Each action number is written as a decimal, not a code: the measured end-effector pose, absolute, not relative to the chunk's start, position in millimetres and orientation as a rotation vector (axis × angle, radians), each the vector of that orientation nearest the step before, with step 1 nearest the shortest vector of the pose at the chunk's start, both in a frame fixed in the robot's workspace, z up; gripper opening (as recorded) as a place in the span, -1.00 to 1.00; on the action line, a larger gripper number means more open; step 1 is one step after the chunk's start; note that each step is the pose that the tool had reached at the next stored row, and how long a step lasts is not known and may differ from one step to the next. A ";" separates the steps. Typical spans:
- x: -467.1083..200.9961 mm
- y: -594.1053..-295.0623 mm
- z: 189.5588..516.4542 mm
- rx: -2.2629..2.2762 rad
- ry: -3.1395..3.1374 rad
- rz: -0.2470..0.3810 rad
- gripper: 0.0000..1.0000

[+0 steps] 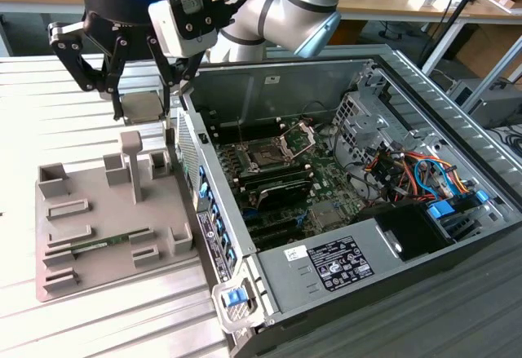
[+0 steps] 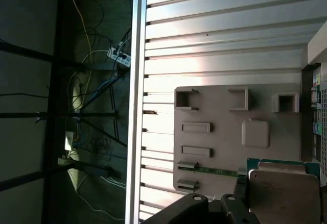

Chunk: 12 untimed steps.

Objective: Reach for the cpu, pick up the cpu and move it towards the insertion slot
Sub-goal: 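Pick up the cpu and move it towards the insertion slot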

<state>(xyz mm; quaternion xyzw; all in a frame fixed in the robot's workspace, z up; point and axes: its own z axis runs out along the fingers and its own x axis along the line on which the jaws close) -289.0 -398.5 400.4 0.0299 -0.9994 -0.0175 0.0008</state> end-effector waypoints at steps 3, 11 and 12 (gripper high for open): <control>-286.5 -398.5 400.4 0.094 -3.138 -0.055 0.10; -281.2 -398.5 400.4 0.094 -3.138 -0.054 0.10; -280.7 -398.5 400.4 0.094 -3.138 -0.054 0.10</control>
